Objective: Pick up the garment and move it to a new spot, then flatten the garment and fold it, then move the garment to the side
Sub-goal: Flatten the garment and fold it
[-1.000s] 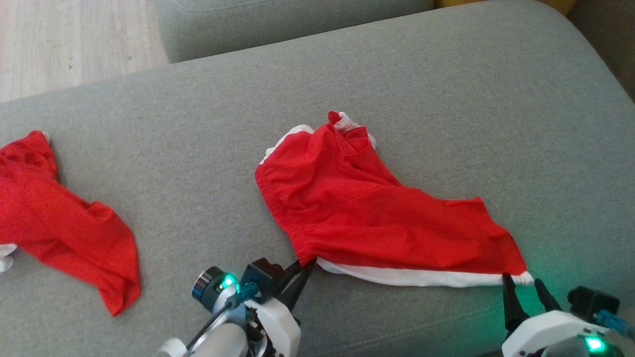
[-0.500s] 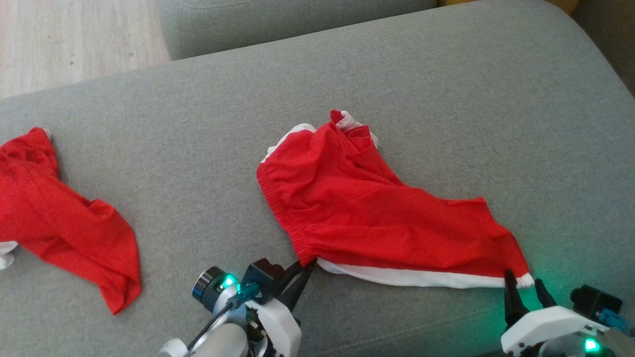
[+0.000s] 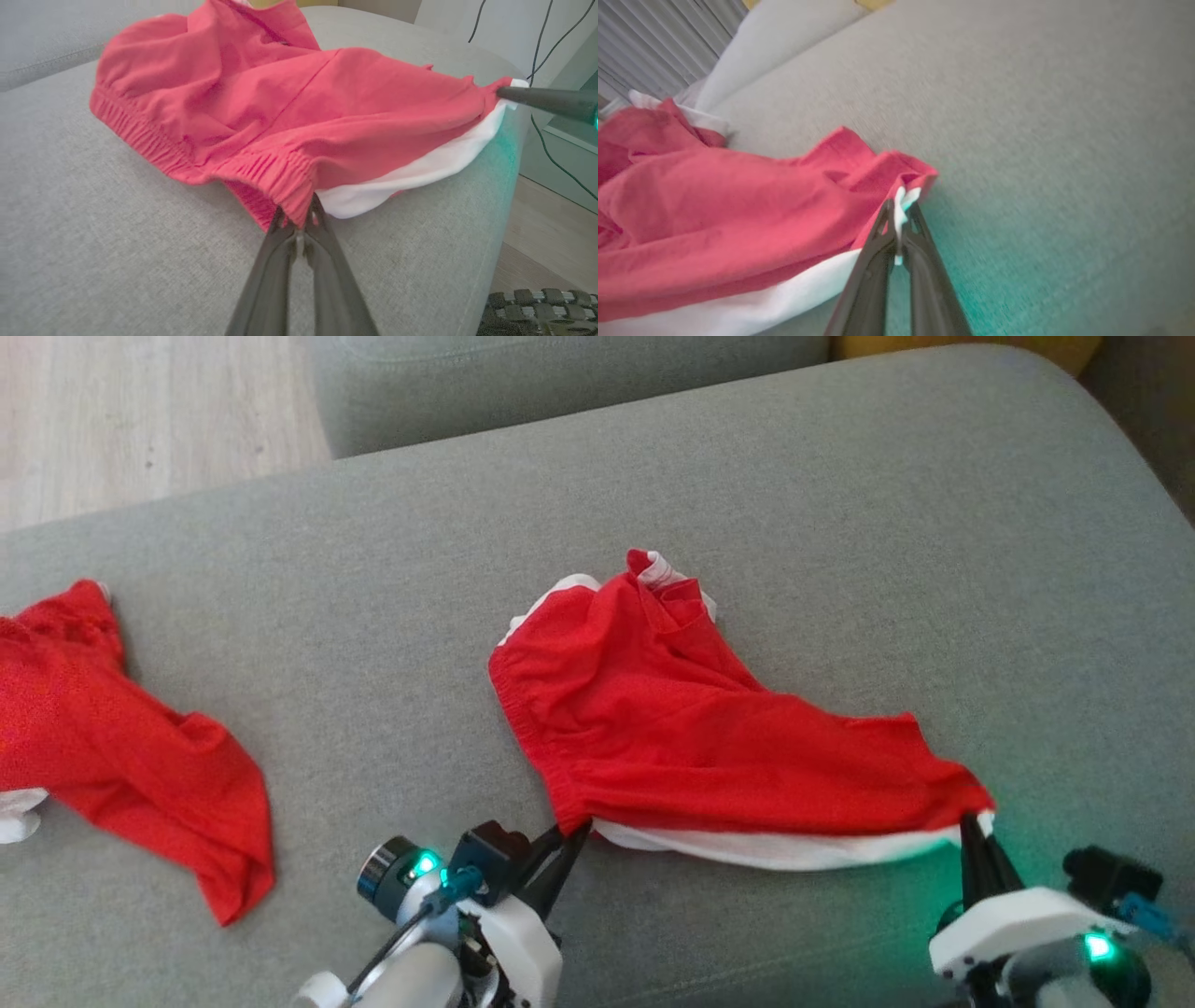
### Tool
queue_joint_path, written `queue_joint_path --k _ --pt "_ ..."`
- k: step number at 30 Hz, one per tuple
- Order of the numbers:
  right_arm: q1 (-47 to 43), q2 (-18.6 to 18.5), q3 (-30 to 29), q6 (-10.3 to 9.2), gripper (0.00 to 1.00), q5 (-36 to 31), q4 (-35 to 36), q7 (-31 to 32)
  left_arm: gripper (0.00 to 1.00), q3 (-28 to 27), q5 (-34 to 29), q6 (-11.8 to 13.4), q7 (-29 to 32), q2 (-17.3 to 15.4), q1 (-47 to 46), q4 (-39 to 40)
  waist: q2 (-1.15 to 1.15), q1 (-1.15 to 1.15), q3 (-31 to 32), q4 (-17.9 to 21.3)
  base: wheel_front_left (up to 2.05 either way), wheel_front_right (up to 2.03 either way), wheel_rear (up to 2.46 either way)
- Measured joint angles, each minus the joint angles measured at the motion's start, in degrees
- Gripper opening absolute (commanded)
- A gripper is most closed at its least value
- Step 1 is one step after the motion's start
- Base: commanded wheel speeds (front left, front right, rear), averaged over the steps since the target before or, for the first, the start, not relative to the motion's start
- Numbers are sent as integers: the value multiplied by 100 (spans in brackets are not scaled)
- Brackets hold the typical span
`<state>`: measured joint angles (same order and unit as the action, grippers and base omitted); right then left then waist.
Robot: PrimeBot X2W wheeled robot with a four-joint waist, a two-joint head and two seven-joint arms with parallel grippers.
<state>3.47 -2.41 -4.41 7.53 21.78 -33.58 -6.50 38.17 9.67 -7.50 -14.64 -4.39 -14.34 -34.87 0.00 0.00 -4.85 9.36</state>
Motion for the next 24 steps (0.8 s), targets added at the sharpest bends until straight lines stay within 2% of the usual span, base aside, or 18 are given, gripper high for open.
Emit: queue_joint_path --k 5,10,16,20,24 --pt "0 -3 202 0 0 143 754 -7 0 -147 107 -1 0 -105 -5 176 0 0 159 -46 0 0 0" --pt "12 -4 324 0 0 209 1674 103 0 -162 218 -5 100 -426 -225 446 0 0 351 -123 0 0 0" --pt "518 -11 424 0 0 229 2570 369 0 121 591 -7 700 -968 -1351 1155 0 0 551 -272 0 0 0" --pt "1125 -29 441 0 0 224 2770 544 0 385 927 -7 1102 -1325 -2254 1475 0 0 671 -343 0 0 0" --pt "1530 -37 465 0 0 120 2781 576 0 497 1238 -7 1291 -1458 -2882 1544 0 0 762 -376 0 0 0"
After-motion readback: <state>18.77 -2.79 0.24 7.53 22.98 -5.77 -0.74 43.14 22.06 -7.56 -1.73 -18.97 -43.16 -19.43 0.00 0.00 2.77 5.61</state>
